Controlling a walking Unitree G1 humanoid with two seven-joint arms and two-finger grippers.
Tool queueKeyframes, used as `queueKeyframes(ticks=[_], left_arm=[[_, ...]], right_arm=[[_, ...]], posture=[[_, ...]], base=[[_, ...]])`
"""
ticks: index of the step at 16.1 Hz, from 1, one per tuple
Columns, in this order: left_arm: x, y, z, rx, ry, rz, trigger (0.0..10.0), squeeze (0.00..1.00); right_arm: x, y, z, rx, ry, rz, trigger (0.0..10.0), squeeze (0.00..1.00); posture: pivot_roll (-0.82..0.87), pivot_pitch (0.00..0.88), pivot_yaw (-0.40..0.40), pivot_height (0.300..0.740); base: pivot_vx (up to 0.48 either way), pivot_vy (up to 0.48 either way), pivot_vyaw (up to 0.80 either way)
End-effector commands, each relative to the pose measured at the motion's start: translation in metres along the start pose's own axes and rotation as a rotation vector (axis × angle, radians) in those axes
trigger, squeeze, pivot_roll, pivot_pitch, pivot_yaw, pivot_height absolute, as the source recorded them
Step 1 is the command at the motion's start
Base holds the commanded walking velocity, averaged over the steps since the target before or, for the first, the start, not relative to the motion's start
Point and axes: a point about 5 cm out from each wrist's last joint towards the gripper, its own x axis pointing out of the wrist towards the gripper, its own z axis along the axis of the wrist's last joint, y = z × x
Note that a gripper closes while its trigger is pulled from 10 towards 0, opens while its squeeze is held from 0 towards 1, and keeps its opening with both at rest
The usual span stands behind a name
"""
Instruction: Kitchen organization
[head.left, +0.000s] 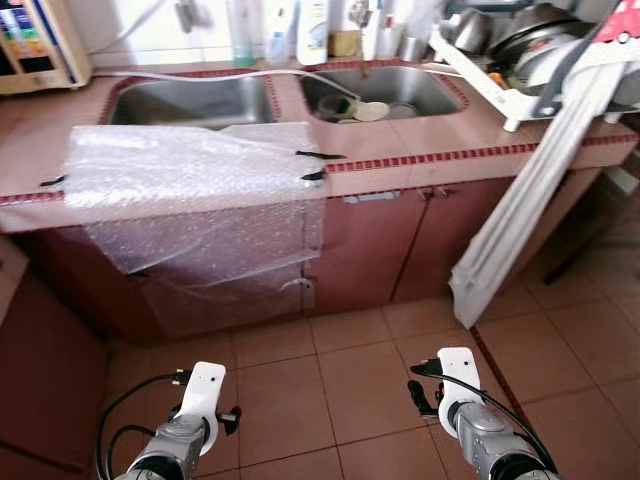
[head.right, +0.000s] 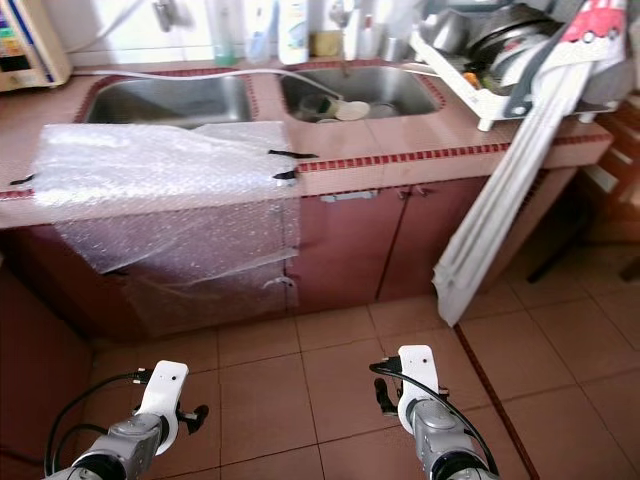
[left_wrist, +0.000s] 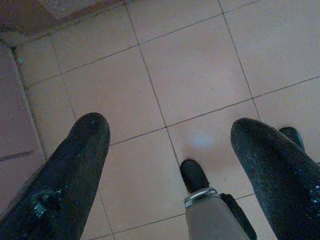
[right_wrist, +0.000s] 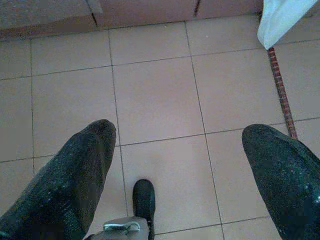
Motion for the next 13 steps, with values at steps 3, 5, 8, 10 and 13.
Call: queueKeyframes(ticks=[3,5,8,10,13], left_arm=[[-0.0003,0.0024,-0.0033,-0.003,0.025,0.007,10.0,0.00],[-0.0004,0.0028,-0.0037,0.000,0.027,0.006,10.0,0.00],[-0.0005,0.0027,-0.0053,-0.013,0.037,0.003,10.0,0.00],[-0.0005,0.0027,-0.0061,-0.021,0.040,0.003,10.0,0.00],[-0.0006,0.0026,-0.0070,-0.019,0.043,0.004,10.0,0.00]], right_arm=[[0.0000,-0.0016,-0.0003,0.014,0.008,-0.011,10.0,0.00],[0.0000,-0.0011,-0.0006,0.017,0.008,-0.010,10.0,0.00],[0.0001,-0.0007,-0.0009,0.021,0.010,-0.008,10.0,0.00],[0.0000,-0.0005,-0.0013,0.023,0.011,-0.008,10.0,0.00],[0.0000,-0.0002,-0.0016,0.017,0.013,-0.005,10.0,0.00]], posture=[[-0.13,0.022,0.013,0.740],[-0.13,0.024,0.014,0.740],[-0.13,0.029,0.017,0.740],[-0.13,0.029,0.017,0.740],[-0.12,0.027,0.016,0.740]], base=[[0.000,0.000,-0.78],[0.000,0.000,-0.78],[0.000,0.000,-0.78],[0.000,0.000,-0.78],[0.000,0.000,-0.78]])
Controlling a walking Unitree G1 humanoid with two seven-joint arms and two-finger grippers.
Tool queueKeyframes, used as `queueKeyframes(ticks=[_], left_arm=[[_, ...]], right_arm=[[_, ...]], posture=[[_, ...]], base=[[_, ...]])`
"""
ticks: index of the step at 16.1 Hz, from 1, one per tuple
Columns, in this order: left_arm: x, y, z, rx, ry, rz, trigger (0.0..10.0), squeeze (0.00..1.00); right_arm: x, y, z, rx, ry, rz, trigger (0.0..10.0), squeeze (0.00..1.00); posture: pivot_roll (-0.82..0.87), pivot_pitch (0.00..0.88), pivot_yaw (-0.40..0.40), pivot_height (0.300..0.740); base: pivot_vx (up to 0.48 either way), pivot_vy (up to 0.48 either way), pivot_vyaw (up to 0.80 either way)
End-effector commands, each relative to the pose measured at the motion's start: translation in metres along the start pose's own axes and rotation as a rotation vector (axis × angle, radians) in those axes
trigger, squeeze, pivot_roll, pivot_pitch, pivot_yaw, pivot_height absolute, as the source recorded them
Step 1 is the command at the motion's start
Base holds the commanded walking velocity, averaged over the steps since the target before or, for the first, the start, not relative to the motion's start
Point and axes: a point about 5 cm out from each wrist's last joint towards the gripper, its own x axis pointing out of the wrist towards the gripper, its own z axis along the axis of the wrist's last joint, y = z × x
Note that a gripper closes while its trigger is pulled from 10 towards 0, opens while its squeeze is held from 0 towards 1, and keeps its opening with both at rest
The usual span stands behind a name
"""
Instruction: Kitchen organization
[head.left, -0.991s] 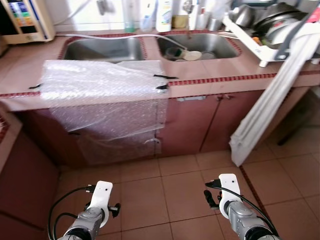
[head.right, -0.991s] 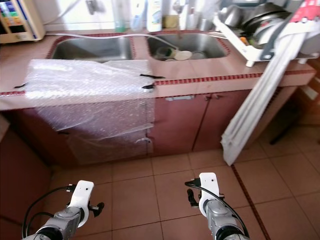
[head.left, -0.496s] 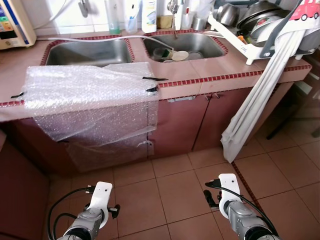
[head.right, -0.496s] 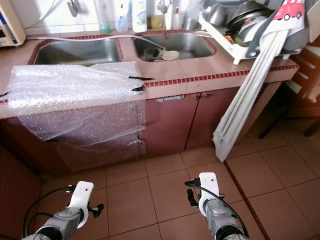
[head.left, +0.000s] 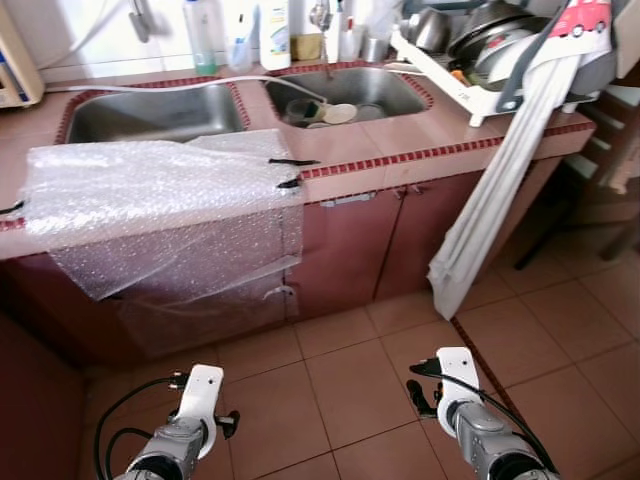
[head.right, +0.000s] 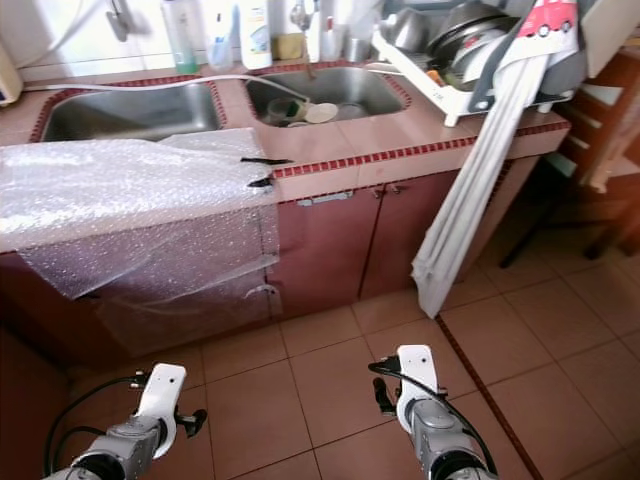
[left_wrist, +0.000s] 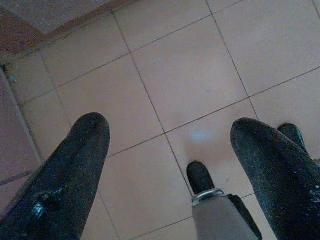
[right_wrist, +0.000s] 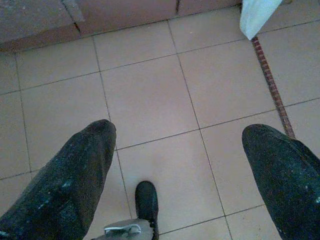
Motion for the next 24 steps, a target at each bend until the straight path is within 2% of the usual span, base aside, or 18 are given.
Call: queueKeyframes(ticks=[1,9,12,19,24], left_arm=[[-0.0003,0.0010,-0.0039,0.000,0.016,0.001,10.0,0.00],[-0.0005,0.0013,-0.0067,-0.006,0.021,-0.002,10.0,0.00],[-0.0004,0.0016,-0.0039,0.037,0.013,-0.004,10.0,0.00],[-0.0002,0.0016,-0.0008,0.061,0.002,0.002,10.0,0.00],[-0.0003,0.0023,-0.0009,0.069,0.007,0.002,10.0,0.00]], right_arm=[[-0.0003,-0.0021,-0.0021,0.013,0.013,-0.010,10.0,0.00],[-0.0007,-0.0017,-0.0039,0.007,0.018,-0.006,10.0,0.00],[-0.0007,-0.0020,-0.0043,0.012,0.019,-0.008,10.0,0.00],[-0.0010,-0.0022,-0.0053,0.031,0.018,-0.005,10.0,0.00],[-0.0009,-0.0014,-0.0055,0.037,0.019,-0.005,10.0,0.00]], posture=[[-0.12,0.027,0.016,0.740],[-0.13,0.031,0.016,0.740],[-0.13,0.035,0.018,0.740],[-0.13,0.043,0.021,0.740],[-0.13,0.044,0.025,0.740]], base=[[0.000,0.000,-0.78],[0.000,0.000,-0.78],[0.000,0.000,-0.78],[0.000,0.000,0.00],[0.000,-0.271,0.00]])
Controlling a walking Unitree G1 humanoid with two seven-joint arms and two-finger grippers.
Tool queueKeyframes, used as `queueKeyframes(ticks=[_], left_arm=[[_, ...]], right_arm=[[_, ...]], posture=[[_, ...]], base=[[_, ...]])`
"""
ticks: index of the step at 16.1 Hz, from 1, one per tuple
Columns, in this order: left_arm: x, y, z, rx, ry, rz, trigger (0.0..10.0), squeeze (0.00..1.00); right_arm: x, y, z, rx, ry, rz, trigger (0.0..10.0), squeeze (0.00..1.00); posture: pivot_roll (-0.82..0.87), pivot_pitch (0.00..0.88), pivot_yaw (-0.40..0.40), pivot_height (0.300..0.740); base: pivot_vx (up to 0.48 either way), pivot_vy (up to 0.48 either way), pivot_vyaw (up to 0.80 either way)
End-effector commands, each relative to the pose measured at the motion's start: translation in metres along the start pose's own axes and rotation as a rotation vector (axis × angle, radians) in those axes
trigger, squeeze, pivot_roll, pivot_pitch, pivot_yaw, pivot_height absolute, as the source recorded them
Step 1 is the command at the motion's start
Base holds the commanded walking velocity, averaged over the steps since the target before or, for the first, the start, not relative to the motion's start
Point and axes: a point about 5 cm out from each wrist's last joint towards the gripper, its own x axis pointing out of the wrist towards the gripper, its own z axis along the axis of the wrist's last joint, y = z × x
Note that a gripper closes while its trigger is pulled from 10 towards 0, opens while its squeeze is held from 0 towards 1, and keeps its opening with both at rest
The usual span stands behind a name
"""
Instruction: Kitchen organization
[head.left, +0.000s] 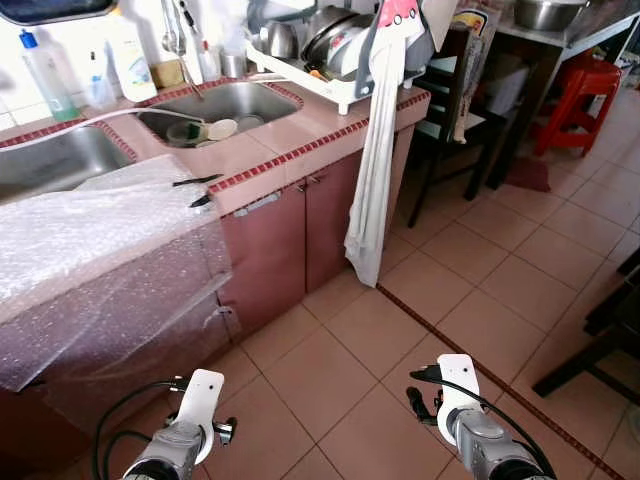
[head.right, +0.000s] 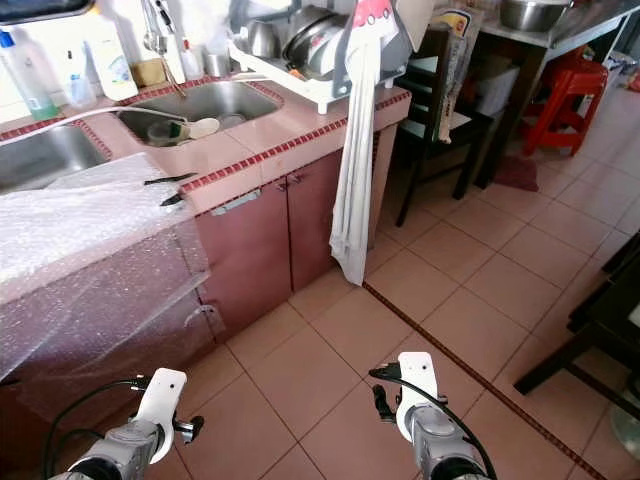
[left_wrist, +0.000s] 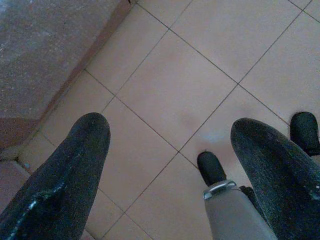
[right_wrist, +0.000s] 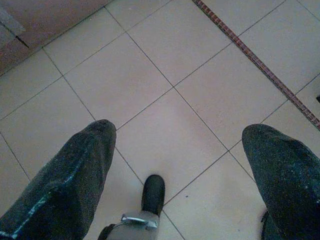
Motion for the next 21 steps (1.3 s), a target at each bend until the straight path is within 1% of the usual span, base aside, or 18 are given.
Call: queueKeyframes(ticks=[1,13,21], left_arm=[[0.0001,0.0001,0.0011,0.009,0.001,-0.002,10.0,0.00],[-0.0002,0.0027,-0.0004,0.022,0.012,0.001,10.0,0.00],[-0.0002,0.0045,0.0040,0.036,-0.005,0.009,10.0,0.00]], right_arm=[[0.0000,-0.0021,0.0008,0.015,0.002,-0.007,10.0,0.00],[0.0003,-0.0013,0.0015,0.028,-0.002,-0.014,10.0,0.00],[0.0004,-0.0024,0.0032,0.027,-0.007,-0.019,10.0,0.00]], posture=[[-0.13,0.043,0.028,0.740],[-0.14,0.042,0.043,0.740],[-0.14,0.036,0.041,0.740]], base=[[0.000,-0.292,0.00],[0.000,-0.471,0.00],[0.000,0.000,0.00]])
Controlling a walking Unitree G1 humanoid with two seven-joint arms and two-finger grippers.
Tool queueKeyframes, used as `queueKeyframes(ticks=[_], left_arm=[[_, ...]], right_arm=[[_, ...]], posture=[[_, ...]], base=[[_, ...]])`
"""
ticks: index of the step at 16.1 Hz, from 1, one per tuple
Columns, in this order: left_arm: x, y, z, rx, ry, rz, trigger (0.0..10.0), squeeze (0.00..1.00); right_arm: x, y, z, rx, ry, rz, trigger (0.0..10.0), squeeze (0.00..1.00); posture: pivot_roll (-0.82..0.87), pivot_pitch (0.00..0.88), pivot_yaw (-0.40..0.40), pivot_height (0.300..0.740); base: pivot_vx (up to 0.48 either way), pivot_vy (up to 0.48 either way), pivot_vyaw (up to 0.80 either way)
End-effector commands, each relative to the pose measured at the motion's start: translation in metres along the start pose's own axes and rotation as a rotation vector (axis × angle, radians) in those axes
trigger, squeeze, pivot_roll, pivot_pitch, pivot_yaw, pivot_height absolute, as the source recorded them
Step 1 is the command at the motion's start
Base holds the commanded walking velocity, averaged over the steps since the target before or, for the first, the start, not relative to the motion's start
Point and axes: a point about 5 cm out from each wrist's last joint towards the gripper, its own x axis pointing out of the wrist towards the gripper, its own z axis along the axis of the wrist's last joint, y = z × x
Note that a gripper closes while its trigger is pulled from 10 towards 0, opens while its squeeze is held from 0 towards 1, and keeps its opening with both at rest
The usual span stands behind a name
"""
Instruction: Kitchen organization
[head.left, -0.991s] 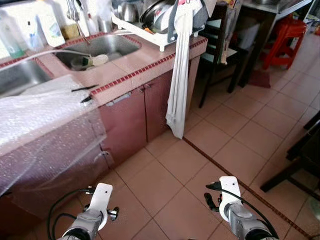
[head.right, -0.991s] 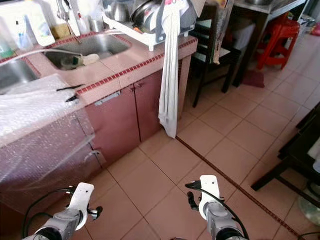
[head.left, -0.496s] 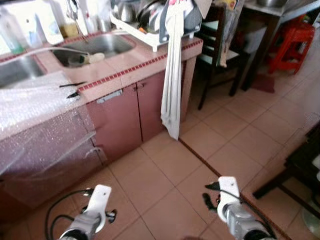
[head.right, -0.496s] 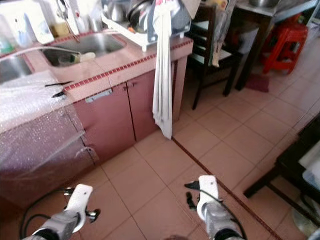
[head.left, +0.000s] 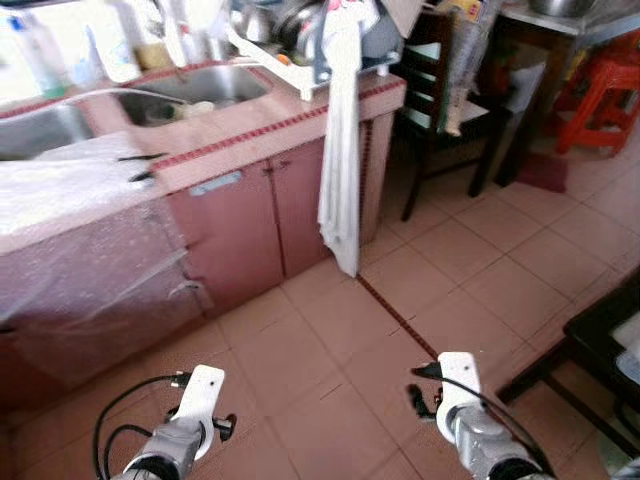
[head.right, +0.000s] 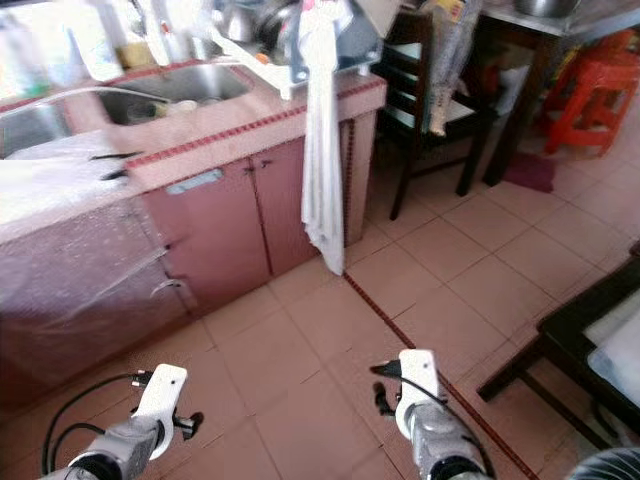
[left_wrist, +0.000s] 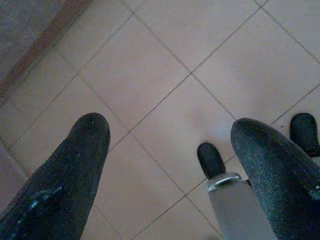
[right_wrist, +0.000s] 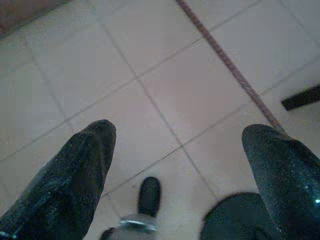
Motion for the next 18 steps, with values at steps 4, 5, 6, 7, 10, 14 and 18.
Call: queueKeyframes(ticks=[4,5,6,7,10,14,18], left_arm=[[-0.0004,0.0051,0.0030,0.015,-0.006,0.006,10.0,0.00],[-0.0004,0.0051,0.0038,0.002,-0.011,-0.001,10.0,0.00],[-0.0004,0.0055,0.0045,0.002,-0.012,0.000,10.0,0.00],[-0.0004,0.0054,0.0053,-0.003,-0.015,-0.003,10.0,0.00],[-0.0001,0.0032,0.0091,-0.014,-0.027,-0.017,10.0,0.00],[0.0001,0.0003,0.0067,-0.005,-0.017,-0.028,10.0,0.00],[0.0000,0.0001,0.0056,0.006,-0.012,-0.036,10.0,0.00]], right_arm=[[0.0003,-0.0045,0.0055,-0.007,-0.021,-0.021,10.0,0.00],[0.0000,-0.0057,0.0046,-0.012,-0.017,-0.023,10.0,0.00],[-0.0002,-0.0060,0.0033,-0.026,-0.010,-0.022,10.0,0.00],[-0.0002,-0.0058,0.0025,-0.041,-0.006,-0.020,10.0,0.00],[-0.0001,-0.0014,0.0012,-0.089,-0.002,-0.001,10.0,0.00],[-0.0008,-0.0026,-0.0025,-0.067,0.005,-0.011,10.0,0.00],[-0.0008,-0.0018,-0.0030,-0.064,0.007,-0.009,10.0,0.00]], posture=[[-0.13,0.029,0.044,0.740],[-0.13,0.027,0.044,0.740],[-0.13,0.025,0.044,0.740],[-0.13,0.025,0.043,0.740],[-0.13,0.030,0.041,0.740],[-0.13,0.039,0.044,0.740],[-0.13,0.042,0.045,0.740]], base=[[0.000,0.000,0.00],[0.000,0.000,0.00],[0.000,0.000,0.00],[0.000,0.000,0.00],[0.330,0.000,0.00],[0.365,0.000,0.00],[0.370,0.000,0.00]])
